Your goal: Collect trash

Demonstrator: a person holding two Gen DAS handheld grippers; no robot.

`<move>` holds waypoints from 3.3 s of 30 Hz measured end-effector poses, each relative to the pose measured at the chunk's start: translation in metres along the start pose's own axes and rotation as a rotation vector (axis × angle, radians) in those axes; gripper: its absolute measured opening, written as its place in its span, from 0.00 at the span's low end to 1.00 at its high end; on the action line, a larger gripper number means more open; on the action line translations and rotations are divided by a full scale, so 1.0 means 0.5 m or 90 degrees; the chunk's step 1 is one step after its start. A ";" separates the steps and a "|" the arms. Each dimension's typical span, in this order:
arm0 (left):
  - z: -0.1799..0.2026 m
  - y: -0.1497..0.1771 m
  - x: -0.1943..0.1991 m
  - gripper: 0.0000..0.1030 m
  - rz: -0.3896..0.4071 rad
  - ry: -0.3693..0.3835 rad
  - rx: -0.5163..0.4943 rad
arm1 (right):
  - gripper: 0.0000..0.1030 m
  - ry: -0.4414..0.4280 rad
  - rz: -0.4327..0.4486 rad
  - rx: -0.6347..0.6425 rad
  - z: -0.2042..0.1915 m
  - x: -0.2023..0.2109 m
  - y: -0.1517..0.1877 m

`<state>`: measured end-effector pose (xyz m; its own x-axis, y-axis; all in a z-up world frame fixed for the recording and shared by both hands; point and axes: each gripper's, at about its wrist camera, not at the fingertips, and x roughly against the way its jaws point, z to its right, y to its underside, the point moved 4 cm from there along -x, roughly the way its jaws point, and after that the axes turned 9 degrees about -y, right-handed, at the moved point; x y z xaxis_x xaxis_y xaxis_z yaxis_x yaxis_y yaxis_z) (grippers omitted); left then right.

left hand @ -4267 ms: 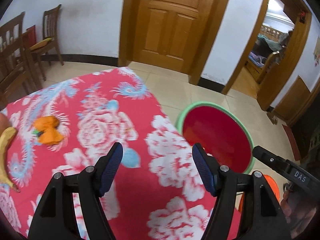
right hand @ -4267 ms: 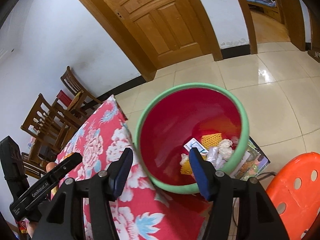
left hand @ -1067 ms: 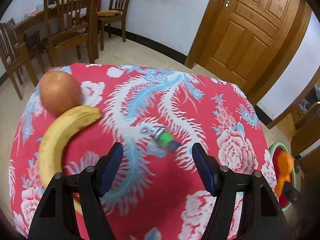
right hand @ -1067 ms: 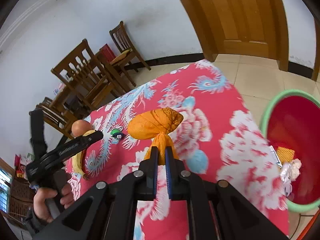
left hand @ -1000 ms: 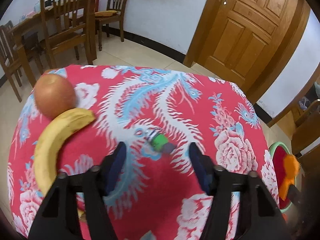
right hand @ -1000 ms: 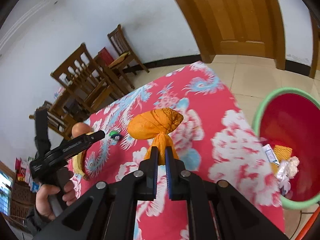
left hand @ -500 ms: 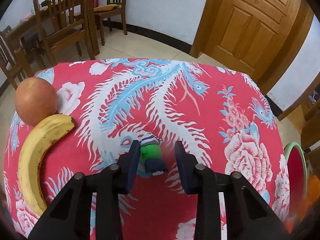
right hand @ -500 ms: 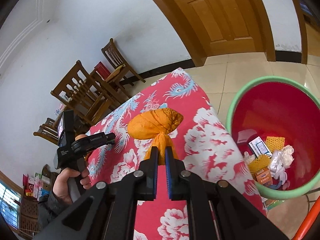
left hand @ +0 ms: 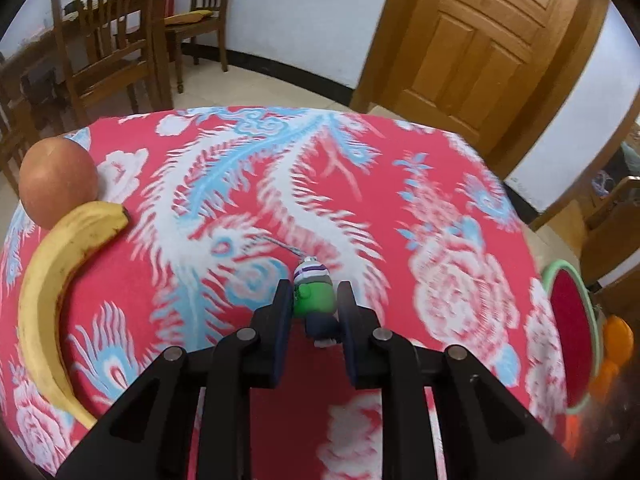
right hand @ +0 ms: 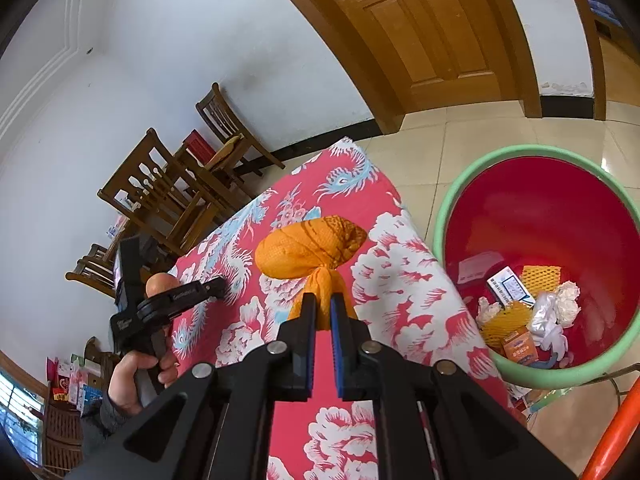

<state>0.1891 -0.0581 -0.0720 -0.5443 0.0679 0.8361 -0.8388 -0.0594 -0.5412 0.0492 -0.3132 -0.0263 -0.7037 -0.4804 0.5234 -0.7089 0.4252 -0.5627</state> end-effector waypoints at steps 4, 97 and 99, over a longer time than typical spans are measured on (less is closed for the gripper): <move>0.035 0.012 0.043 0.22 0.023 0.035 -0.010 | 0.08 0.008 0.013 -0.007 0.012 0.019 -0.001; 0.191 0.144 0.274 0.81 0.090 0.053 -0.112 | 0.84 0.082 0.058 -0.003 0.018 0.190 0.072; 0.171 0.151 0.284 0.83 0.095 0.047 -0.106 | 0.85 0.080 0.057 0.008 0.003 0.188 0.080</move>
<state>0.0495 -0.1382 0.0137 -0.6571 0.1430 0.7401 -0.7360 0.0901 -0.6709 -0.0453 -0.3427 -0.0003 -0.7651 -0.3404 0.5465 -0.6428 0.4516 -0.6187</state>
